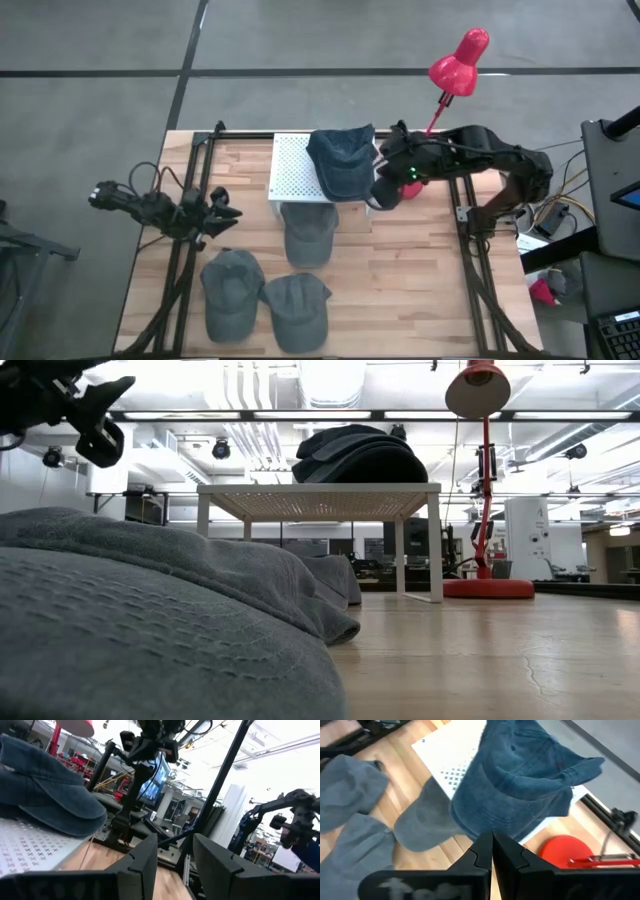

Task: Pick & Place hat
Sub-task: Put the bottom left gray cap on the shelf

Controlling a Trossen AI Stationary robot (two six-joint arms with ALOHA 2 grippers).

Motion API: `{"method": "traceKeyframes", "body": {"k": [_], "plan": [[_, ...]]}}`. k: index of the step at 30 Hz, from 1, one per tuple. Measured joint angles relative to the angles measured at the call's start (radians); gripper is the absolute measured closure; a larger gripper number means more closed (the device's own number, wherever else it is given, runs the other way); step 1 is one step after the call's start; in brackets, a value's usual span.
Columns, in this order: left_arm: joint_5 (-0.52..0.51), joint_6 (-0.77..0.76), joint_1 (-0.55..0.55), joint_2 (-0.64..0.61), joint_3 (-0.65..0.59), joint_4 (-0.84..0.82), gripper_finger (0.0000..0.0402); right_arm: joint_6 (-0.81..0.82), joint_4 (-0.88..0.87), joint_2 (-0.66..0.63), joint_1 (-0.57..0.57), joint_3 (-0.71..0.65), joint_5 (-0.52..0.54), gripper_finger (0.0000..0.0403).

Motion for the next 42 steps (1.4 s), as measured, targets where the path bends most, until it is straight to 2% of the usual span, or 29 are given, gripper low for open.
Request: {"method": "traceKeyframes", "body": {"k": [13, 20, 25, 32, 38, 42], "plan": [[-0.001, 0.001, 0.000, 0.112, 0.104, -0.030, 0.0273, -0.018, 0.491, -0.331, 0.025, -0.595, -0.036, 0.0394], [-0.001, -0.051, 0.000, 0.210, 0.222, -0.170, 0.0273, -0.017, 0.730, -0.558, 0.024, -0.905, -0.040, 0.0394], [-0.001, -0.123, 0.000, 0.289, 0.335, -0.344, 0.0273, -0.025, 0.890, -0.723, 0.024, -1.094, -0.040, 0.0394], [0.016, -0.259, 0.000, 0.388, 0.530, -0.680, 0.0273, -0.098, 1.111, -0.930, 0.024, -1.315, -0.036, 0.0394], [0.090, -0.383, 0.000, 0.459, 0.708, -0.977, 0.0273, -0.155, 1.154, -1.059, 0.024, -1.429, -0.035, 0.0394], [0.139, -0.421, 0.000, 0.502, 0.796, -1.088, 0.0273, -0.154, 1.148, -1.122, 0.024, -1.469, -0.030, 0.0394]]}}
